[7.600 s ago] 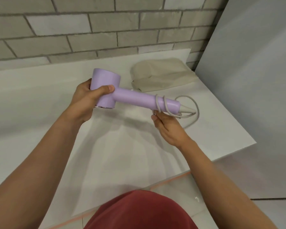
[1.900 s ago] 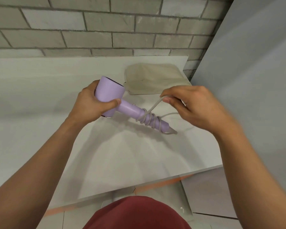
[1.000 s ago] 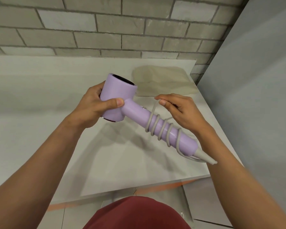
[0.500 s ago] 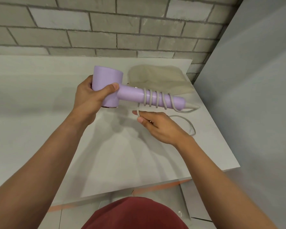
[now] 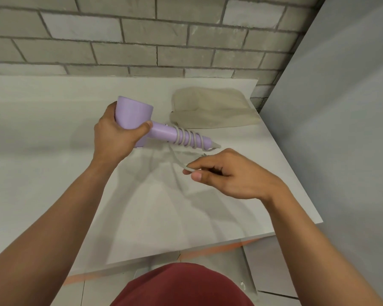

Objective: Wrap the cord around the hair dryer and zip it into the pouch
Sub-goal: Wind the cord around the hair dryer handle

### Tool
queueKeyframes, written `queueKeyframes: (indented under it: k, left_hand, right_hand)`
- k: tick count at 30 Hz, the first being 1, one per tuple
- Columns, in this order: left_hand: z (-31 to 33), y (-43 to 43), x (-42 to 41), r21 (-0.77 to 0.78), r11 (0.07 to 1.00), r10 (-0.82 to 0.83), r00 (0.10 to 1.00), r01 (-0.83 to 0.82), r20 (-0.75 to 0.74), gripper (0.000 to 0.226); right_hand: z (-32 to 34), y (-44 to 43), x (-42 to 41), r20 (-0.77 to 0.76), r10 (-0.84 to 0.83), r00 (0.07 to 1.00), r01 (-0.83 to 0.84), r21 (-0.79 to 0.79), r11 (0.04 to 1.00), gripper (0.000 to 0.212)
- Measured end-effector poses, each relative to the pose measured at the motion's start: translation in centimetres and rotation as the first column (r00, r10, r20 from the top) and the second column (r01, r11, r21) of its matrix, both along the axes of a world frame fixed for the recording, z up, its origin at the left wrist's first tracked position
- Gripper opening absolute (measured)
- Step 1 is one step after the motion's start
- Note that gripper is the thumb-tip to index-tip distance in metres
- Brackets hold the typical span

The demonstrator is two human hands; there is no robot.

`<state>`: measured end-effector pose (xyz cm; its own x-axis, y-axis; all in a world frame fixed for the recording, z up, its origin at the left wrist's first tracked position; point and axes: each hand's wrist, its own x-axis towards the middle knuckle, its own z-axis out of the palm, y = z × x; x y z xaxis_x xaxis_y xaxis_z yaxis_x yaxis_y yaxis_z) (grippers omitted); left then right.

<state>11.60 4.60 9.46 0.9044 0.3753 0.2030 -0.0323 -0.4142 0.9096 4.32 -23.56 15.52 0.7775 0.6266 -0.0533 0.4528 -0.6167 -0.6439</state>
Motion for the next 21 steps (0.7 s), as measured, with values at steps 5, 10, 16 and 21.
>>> queueKeyframes:
  k: [5,10,16,21]
  left_hand:
    - [-0.2,-0.2,-0.6,0.063,0.991,-0.116,0.991,0.12,-0.063,0.057]
    - [0.6,-0.7,-1.4,0.056,0.951,-0.298,0.948,0.305,-0.112,0.06]
    - [1.9,-1.1,-2.6,-0.016,0.911,-0.412,0.91,0.411,-0.05,0.054]
    - [2.9,-1.0,-3.5,-0.102,0.848,-0.52,0.854,0.52,0.025,0.05]
  right_hand:
    - [1.9,-1.5,1.4,0.356,-0.092,0.93,0.063,0.093,0.994,0.02]
    - [2.9,-2.8,3.7,0.626,-0.199,0.754,0.154,0.127,0.98,0.019]
    - [3.2,-3.8,5.5,0.658,-0.261,0.707,0.225,0.141,0.964,0.021]
    - [2.0,-4.3,6.4,0.623,-0.267,0.736,0.229,0.142,0.963,0.023]
